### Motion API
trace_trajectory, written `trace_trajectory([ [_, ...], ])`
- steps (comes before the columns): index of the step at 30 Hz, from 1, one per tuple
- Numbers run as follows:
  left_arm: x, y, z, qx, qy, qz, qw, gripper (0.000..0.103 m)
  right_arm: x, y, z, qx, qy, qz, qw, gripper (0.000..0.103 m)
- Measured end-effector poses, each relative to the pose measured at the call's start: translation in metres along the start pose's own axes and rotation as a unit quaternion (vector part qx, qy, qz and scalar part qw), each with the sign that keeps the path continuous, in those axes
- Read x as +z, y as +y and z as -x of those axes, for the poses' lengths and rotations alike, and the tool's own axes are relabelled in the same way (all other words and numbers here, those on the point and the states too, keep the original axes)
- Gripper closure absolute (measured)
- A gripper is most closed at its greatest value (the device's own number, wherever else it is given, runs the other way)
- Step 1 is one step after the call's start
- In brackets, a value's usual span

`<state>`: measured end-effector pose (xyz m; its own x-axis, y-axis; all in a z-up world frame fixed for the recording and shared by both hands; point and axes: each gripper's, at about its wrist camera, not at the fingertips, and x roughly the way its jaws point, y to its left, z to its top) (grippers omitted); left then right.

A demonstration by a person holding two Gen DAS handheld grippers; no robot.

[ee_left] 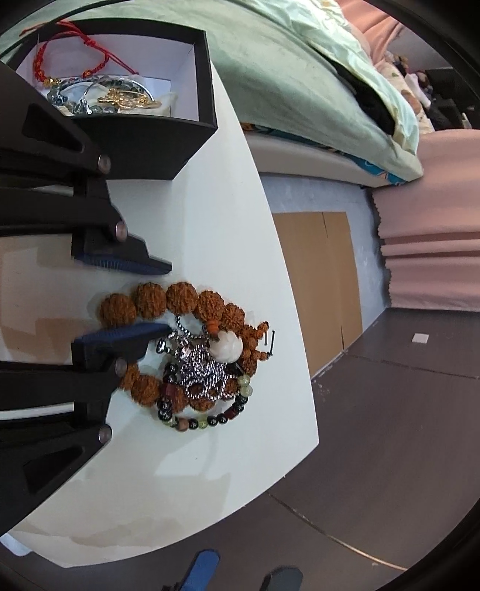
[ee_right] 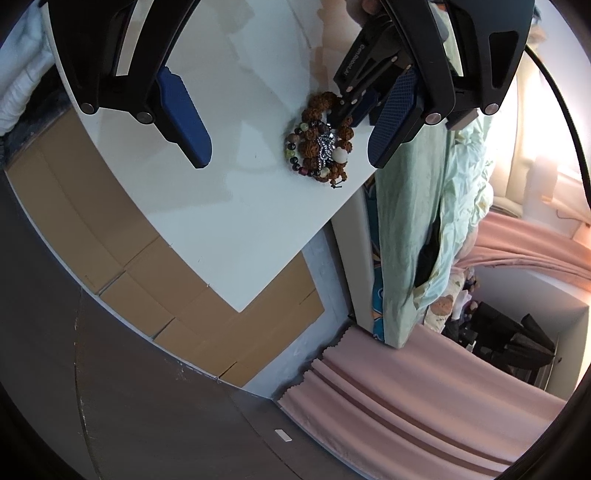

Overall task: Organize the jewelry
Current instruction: 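Grasp the rudraksha bracelet with the left tool and lift it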

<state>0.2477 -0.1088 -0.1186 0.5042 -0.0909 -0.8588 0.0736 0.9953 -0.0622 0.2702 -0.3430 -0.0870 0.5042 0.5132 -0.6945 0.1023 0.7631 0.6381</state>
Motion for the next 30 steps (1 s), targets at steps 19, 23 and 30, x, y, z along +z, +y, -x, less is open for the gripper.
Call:
trace_trajectory([
  [19, 0.003, 0.016, 0.061, -0.11, -0.05, 0.041, 0.9918, 0.083, -0.011, 0.016, -0.061, -0.034, 0.076, 0.061, 0.995, 0.06],
  [23, 0.006, 0.022, 0.078, -0.137, -0.069, 0.05, 0.9869, 0.083, -0.015, 0.026, -0.062, -0.03, 0.081, 0.081, 0.993, 0.06],
  [30, 0.014, 0.029, 0.112, -0.166, -0.109, 0.057, 0.9783, 0.083, -0.02, 0.031, -0.057, -0.013, 0.086, 0.083, 0.993, 0.06],
])
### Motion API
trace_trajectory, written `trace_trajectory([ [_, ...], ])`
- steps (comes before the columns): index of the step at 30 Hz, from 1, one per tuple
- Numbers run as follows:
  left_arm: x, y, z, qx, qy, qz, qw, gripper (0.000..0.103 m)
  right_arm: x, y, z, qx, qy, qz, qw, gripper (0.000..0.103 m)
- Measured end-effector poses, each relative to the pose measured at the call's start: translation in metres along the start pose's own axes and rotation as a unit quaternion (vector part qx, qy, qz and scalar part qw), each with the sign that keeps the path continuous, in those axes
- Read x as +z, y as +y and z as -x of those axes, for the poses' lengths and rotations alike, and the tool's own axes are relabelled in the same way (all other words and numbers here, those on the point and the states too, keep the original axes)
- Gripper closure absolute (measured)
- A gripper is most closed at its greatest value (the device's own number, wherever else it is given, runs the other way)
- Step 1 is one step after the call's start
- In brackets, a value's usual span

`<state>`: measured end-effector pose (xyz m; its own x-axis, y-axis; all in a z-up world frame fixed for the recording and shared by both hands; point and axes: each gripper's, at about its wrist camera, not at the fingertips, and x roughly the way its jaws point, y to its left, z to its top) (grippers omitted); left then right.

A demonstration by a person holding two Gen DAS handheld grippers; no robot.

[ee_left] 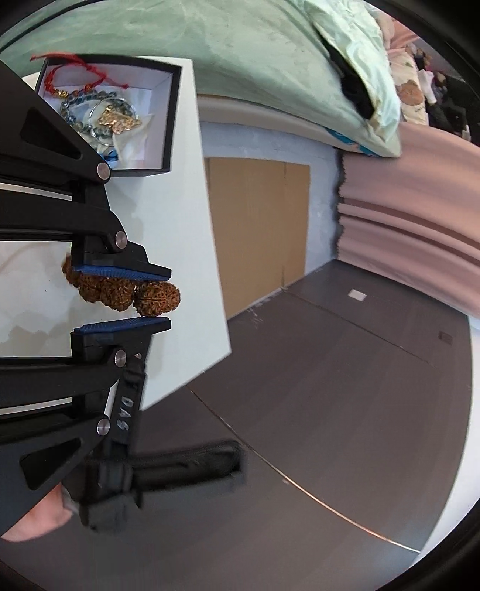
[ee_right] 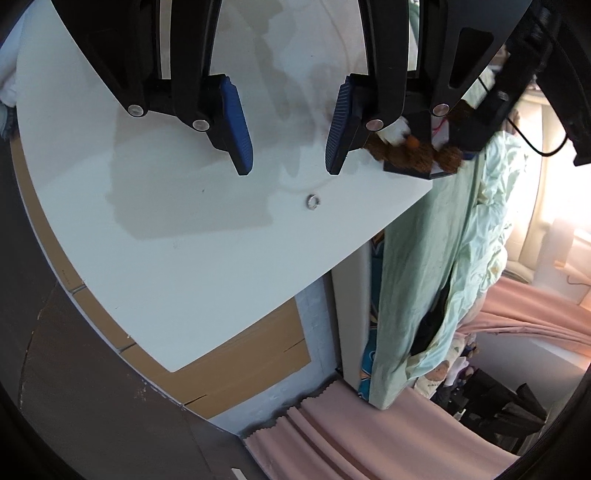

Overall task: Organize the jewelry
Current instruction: 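Grasp the rudraksha bracelet with the left tool and lift it, then lower the rudraksha bracelet into the box with the left tool while the right tool grasps the silver chain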

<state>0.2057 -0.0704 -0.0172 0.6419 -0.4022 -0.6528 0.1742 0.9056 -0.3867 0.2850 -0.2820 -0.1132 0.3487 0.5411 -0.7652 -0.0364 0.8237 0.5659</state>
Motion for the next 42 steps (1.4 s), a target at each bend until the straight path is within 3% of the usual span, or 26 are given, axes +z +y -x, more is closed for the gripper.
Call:
trace_trajectory([
  [5, 0.008, 0.0, 0.019, -0.009, -0.026, 0.007, 0.9996, 0.083, -0.007, 0.004, 0.001, 0.014, 0.008, 0.004, 1.0, 0.06],
  [20, 0.013, 0.046, 0.077, 0.047, -0.081, 0.042, 0.9948, 0.083, -0.027, 0.039, -0.031, 0.009, 0.036, 0.047, 0.998, 0.06],
  [32, 0.006, 0.089, 0.102, 0.065, -0.088, 0.074, 0.9912, 0.083, -0.042, 0.07, -0.065, 0.008, 0.058, 0.068, 0.996, 0.06],
  [33, 0.005, 0.091, 0.101, 0.064, -0.085, 0.075, 0.9915, 0.083, -0.043, 0.071, -0.065, 0.005, 0.057, 0.071, 0.996, 0.06],
  [36, 0.002, 0.093, 0.099, 0.063, -0.078, 0.075, 0.9921, 0.083, -0.043, 0.07, -0.067, 0.011, 0.062, 0.062, 0.996, 0.087],
  [42, -0.004, 0.099, 0.093, 0.068, -0.065, 0.079, 0.9924, 0.083, -0.043, 0.071, -0.048, 0.033, 0.039, 0.059, 0.997, 0.09],
])
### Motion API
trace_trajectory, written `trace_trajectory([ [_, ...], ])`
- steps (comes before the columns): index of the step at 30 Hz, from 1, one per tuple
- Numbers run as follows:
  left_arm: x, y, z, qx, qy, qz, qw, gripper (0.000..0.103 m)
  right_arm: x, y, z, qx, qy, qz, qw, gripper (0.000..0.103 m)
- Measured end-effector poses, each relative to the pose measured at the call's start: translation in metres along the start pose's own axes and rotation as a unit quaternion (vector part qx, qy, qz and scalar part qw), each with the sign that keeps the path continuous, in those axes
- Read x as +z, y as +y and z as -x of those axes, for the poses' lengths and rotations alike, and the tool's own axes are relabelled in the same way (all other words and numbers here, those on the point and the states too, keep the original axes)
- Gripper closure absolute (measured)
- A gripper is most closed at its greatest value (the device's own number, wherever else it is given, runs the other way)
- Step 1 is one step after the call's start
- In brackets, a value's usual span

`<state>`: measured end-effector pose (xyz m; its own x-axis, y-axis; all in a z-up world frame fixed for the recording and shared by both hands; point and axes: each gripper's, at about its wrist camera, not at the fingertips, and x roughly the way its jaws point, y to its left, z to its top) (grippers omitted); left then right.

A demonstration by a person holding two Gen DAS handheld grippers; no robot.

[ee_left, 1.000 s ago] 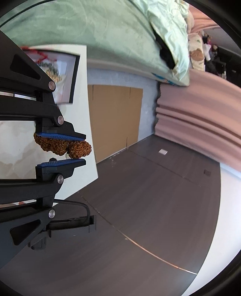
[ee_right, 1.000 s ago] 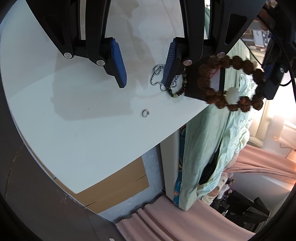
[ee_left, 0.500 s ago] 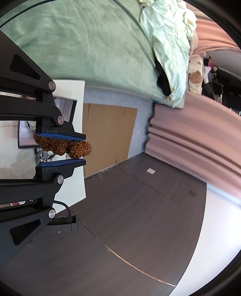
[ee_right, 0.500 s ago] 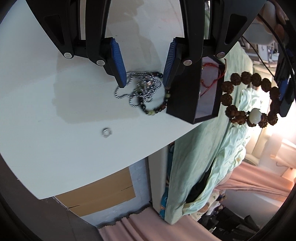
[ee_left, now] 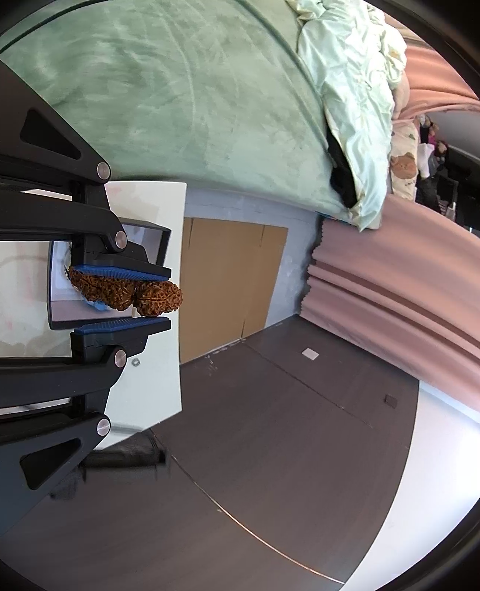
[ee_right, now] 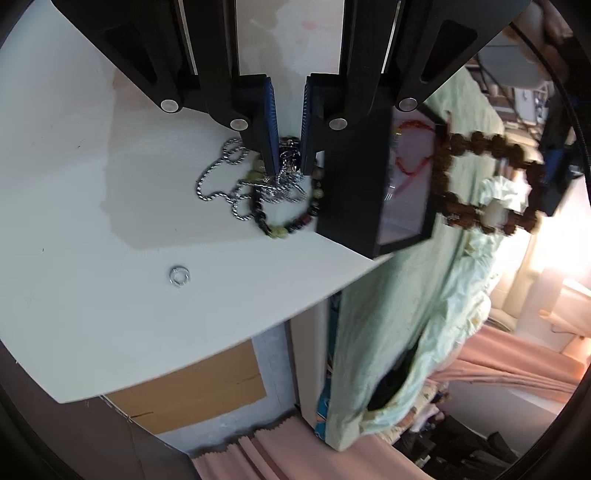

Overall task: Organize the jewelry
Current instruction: 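Lower the rudraksha bracelet into the box with the left tool while the right tool grasps the silver chain, then lift the silver chain with the right tool, lower it into the box, open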

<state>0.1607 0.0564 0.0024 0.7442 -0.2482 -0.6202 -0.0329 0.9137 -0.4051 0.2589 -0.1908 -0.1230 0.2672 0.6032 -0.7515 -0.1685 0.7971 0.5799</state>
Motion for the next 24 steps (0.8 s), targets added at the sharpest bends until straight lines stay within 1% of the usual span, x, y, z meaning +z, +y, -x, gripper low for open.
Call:
trace_trajectory([
  [4, -0.004, 0.005, -0.007, -0.001, 0.012, 0.003, 0.9999, 0.083, 0.0, 0.005, 0.018, 0.018, -0.024, -0.002, 1.0, 0.09],
  [6, -0.005, 0.008, -0.011, -0.019, 0.019, 0.011, 0.9996, 0.082, 0.0, 0.008, 0.027, 0.025, -0.038, 0.001, 0.999, 0.09],
  [8, -0.006, 0.01, -0.014, -0.031, 0.034, 0.024, 0.9986, 0.072, 0.0, 0.012, 0.039, 0.033, -0.053, 0.005, 0.998, 0.09],
  [9, -0.006, 0.013, -0.015, -0.033, 0.039, 0.031, 0.9982, 0.06, 0.0, 0.014, 0.045, 0.036, -0.06, 0.007, 0.998, 0.09],
  [10, -0.007, 0.013, -0.014, -0.03, 0.038, 0.032, 0.9983, 0.043, 0.0, 0.017, 0.051, 0.04, -0.068, 0.011, 0.997, 0.09],
  [12, -0.006, 0.015, -0.009, -0.024, 0.028, 0.032, 0.9988, 0.026, -0.001, 0.022, 0.063, 0.046, -0.084, 0.017, 0.995, 0.09],
  [14, -0.004, 0.014, -0.003, -0.027, 0.021, 0.032, 0.9989, 0.025, -0.001, 0.028, 0.072, 0.048, -0.097, 0.021, 0.994, 0.09],
  [17, -0.002, 0.013, 0.008, -0.022, 0.01, 0.025, 0.9994, 0.025, 0.003, 0.036, 0.083, 0.052, -0.114, 0.022, 0.992, 0.09],
  [20, 0.0, 0.015, 0.014, -0.02, 0.008, 0.018, 0.9996, 0.025, 0.006, 0.046, 0.1, 0.06, -0.133, 0.024, 0.989, 0.09],
  [24, 0.001, 0.018, 0.025, -0.019, 0.002, 0.008, 0.9998, 0.025, 0.014, 0.07, 0.131, 0.054, -0.163, 0.042, 0.984, 0.091],
])
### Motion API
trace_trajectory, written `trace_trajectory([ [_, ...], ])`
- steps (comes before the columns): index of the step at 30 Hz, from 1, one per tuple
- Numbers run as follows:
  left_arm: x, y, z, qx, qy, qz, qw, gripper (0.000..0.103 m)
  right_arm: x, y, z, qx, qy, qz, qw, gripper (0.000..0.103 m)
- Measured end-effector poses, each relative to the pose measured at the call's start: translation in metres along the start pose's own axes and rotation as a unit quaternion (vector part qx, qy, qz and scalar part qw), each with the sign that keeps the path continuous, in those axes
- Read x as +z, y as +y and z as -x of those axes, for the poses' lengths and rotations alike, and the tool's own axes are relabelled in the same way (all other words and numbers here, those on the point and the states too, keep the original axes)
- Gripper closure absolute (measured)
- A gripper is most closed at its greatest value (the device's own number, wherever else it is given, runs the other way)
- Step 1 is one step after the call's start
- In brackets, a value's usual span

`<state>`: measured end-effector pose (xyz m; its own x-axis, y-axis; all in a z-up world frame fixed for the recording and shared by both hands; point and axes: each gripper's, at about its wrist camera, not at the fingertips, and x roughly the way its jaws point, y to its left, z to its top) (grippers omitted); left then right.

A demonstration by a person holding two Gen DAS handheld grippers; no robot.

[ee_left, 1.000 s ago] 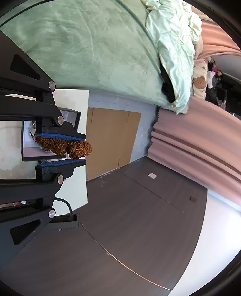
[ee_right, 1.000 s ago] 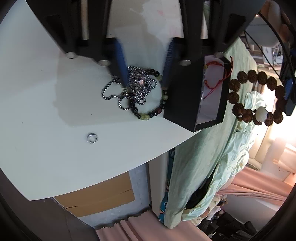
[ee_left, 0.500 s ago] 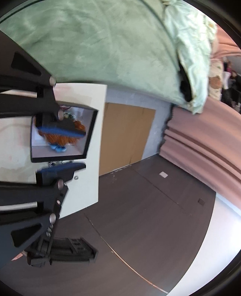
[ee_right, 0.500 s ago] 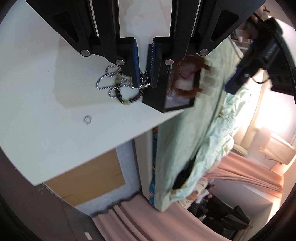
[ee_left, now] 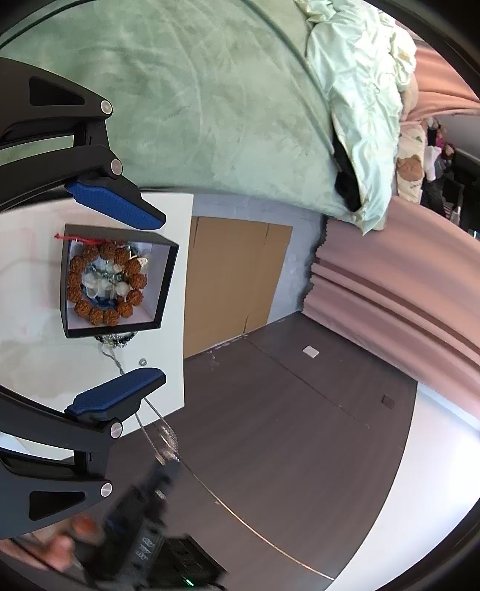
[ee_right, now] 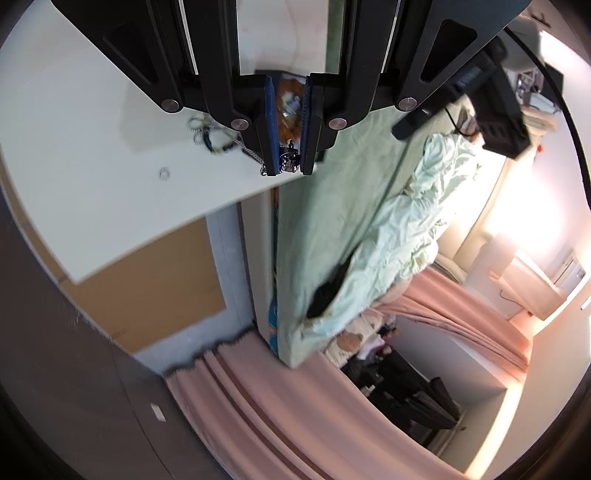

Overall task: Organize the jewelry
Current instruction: 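Lift the silver chain with the right tool, lower it into the box, open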

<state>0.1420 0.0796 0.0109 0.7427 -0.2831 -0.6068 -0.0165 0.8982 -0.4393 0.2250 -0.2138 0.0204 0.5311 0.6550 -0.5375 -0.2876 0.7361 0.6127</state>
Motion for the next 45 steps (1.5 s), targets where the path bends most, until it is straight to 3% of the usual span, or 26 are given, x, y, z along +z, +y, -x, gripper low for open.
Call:
trace_trajectory([
  [6, 0.007, 0.004, 0.016, -0.012, -0.016, 0.002, 0.9998, 0.005, 0.031, 0.049, 0.037, 0.002, -0.041, 0.039, 0.998, 0.091],
  [14, 0.013, 0.01, 0.03, -0.017, -0.029, -0.005, 0.9994, 0.0, 0.054, 0.116, 0.058, 0.004, -0.067, 0.093, 0.993, 0.092],
  [27, 0.023, 0.044, 0.052, -0.01, -0.053, 0.034, 0.998, 0.0, 0.066, 0.195, 0.068, 0.023, -0.092, 0.144, 0.985, 0.092],
  [45, 0.026, 0.065, 0.06, -0.008, -0.054, 0.059, 0.9967, 0.0, 0.053, 0.192, -0.008, 0.026, -0.047, 0.129, 0.99, 0.092],
])
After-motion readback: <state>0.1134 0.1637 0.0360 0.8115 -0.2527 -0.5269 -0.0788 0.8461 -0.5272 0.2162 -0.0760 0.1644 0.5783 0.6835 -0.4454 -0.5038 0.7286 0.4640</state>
